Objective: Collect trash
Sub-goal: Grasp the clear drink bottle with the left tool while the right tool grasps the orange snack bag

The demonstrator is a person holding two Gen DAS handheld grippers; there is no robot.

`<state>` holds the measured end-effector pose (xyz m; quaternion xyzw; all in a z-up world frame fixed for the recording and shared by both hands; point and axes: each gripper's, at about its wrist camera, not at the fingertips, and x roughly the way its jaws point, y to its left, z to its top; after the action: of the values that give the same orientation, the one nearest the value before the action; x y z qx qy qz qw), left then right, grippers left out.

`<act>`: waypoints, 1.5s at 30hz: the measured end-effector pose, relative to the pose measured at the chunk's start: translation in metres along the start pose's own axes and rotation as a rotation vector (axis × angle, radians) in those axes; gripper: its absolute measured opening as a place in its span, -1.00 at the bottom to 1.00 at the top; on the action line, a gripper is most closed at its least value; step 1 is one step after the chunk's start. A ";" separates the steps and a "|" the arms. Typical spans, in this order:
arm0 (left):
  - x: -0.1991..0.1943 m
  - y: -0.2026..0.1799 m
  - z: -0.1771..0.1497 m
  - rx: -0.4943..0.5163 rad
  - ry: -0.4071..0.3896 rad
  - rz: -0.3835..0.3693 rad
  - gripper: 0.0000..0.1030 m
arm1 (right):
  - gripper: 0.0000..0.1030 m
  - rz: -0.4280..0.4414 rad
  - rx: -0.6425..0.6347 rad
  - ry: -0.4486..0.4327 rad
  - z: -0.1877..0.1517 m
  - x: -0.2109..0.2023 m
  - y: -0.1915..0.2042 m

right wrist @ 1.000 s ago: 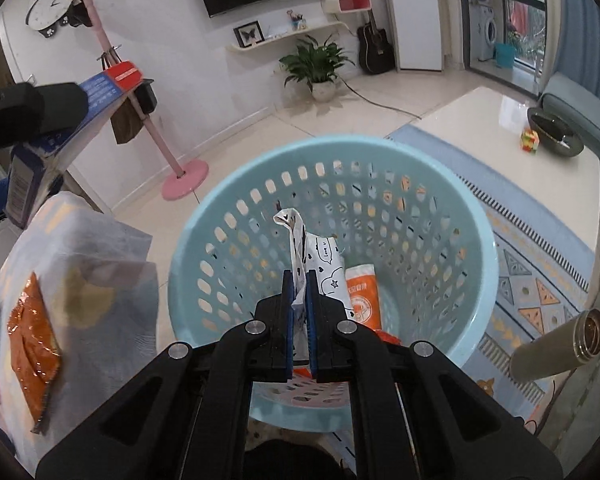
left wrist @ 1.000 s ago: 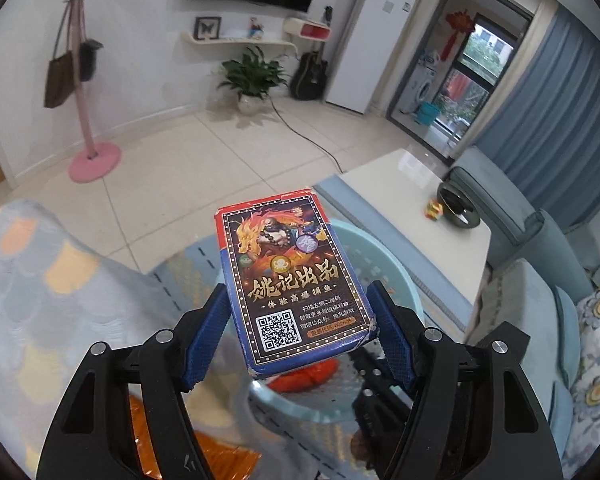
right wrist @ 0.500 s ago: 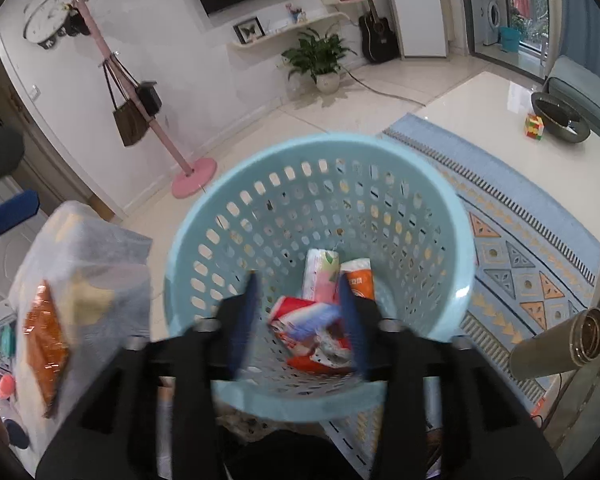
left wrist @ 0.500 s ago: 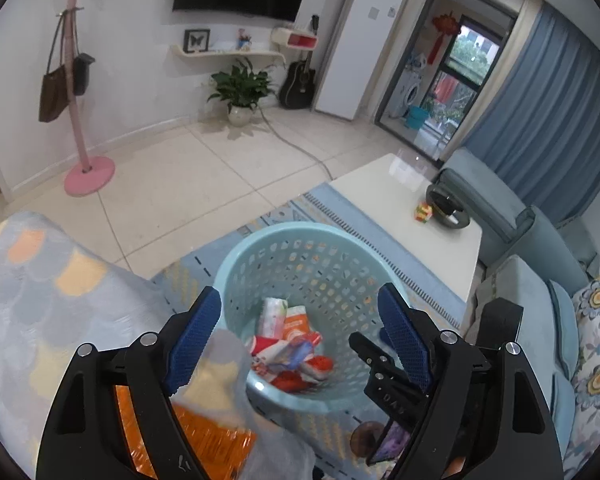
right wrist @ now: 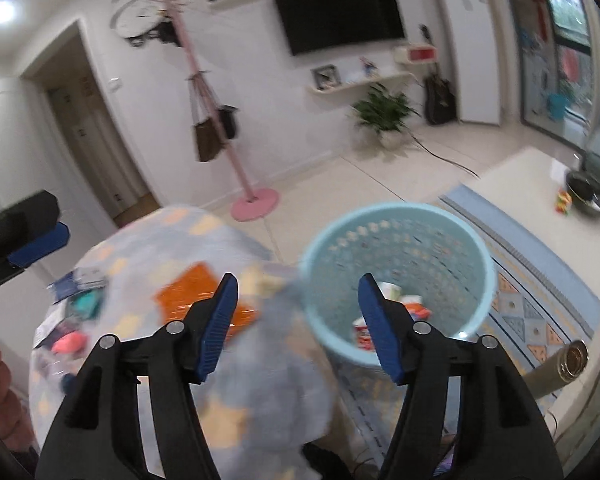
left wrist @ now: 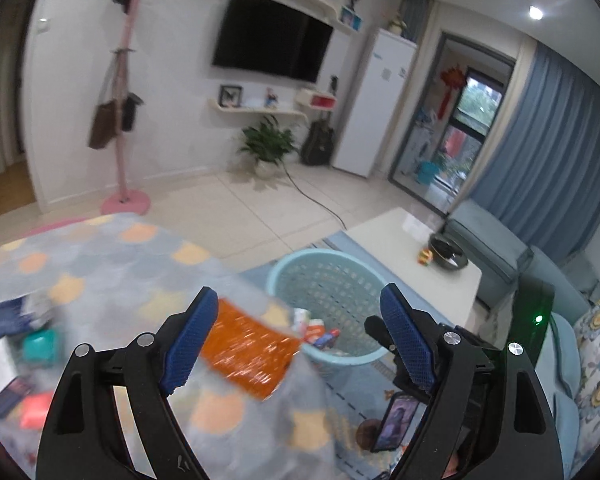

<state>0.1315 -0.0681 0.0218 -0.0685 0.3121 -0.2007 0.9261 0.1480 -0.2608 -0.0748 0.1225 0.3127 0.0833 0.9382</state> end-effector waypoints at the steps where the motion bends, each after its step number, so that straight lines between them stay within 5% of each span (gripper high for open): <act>1: -0.012 0.005 -0.003 -0.008 -0.013 0.013 0.61 | 0.16 0.019 -0.013 -0.004 -0.001 -0.004 0.010; 8: -0.090 0.067 -0.040 -0.116 -0.057 0.191 0.63 | 0.17 0.134 -0.130 0.034 -0.023 -0.007 0.090; 13: -0.122 0.137 -0.080 -0.313 0.007 0.417 0.63 | 0.05 0.095 -0.186 0.047 -0.043 0.006 0.128; 17: -0.125 0.186 -0.112 -0.569 0.039 0.462 0.63 | -0.03 0.085 -0.147 0.092 -0.047 0.018 0.125; 23: -0.107 0.203 -0.133 -0.756 0.030 0.502 0.63 | -0.03 0.061 -0.149 0.075 -0.051 0.007 0.112; 26: -0.095 0.202 -0.132 -0.754 0.039 0.599 0.63 | -0.03 0.055 -0.142 0.067 -0.049 0.005 0.103; 34: -0.080 0.202 -0.125 -0.688 0.083 0.698 0.66 | -0.03 0.035 -0.108 0.072 -0.046 0.009 0.074; 41: -0.087 0.198 -0.120 -0.471 0.226 0.536 0.59 | 0.00 0.041 -0.138 0.157 -0.037 0.045 0.064; 45: -0.083 0.184 -0.116 -0.252 0.295 0.440 0.58 | 0.09 0.061 -0.136 0.210 -0.030 0.072 0.066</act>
<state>0.0615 0.1339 -0.0713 -0.0837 0.4731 0.0375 0.8762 0.1814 -0.1762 -0.1199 0.0585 0.3990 0.1450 0.9035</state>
